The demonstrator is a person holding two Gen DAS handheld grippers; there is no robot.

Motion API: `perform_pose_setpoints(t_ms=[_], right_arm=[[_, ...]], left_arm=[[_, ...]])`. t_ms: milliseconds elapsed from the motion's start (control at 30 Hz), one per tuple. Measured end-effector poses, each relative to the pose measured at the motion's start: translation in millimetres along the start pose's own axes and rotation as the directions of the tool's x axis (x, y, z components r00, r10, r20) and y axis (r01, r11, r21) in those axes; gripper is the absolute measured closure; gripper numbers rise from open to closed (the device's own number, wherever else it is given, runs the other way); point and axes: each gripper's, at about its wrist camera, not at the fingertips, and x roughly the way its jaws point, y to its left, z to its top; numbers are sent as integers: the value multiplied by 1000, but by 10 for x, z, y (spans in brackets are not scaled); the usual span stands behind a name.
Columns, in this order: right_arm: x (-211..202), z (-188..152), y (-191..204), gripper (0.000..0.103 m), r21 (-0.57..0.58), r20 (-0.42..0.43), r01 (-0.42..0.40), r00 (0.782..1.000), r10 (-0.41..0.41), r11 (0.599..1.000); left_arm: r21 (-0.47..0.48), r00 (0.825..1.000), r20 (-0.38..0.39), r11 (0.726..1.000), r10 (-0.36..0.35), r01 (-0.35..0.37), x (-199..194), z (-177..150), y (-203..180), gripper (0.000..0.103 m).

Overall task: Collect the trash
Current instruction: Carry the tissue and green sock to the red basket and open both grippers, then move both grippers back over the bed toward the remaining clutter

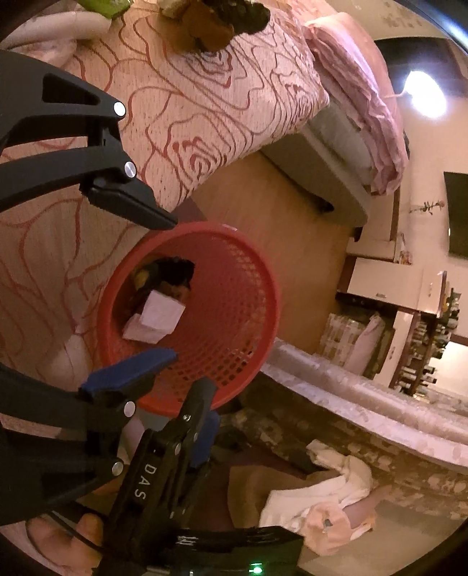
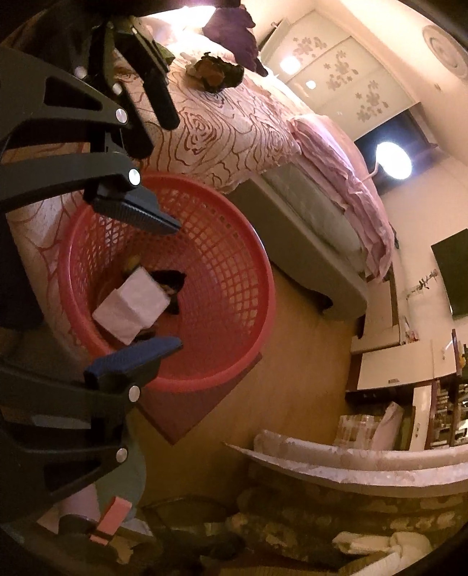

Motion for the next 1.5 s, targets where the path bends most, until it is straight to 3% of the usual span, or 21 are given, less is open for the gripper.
perform_pose_setpoints(t_ms=[467,967,1300,1500], right_arm=[[-300,-129,275,40,-71,93,56,994,-49,996],[-527,-360,594,34,-104,115,4,993,8,995],[-657,-434,931,33,-192,130,-40,989,66,980],[-699,-478,1084,33,-222,128,-58,988,89,973]], left_arm=[[-30,999,38,999,30,-29,-237,-99,100,36],[-52,987,121,993,109,-104,-729,-292,245,36],[-143,956,211,974,203,-175,-1366,-386,653,36],[-265,919,233,930,317,-253,-1763,-492,1214,36]])
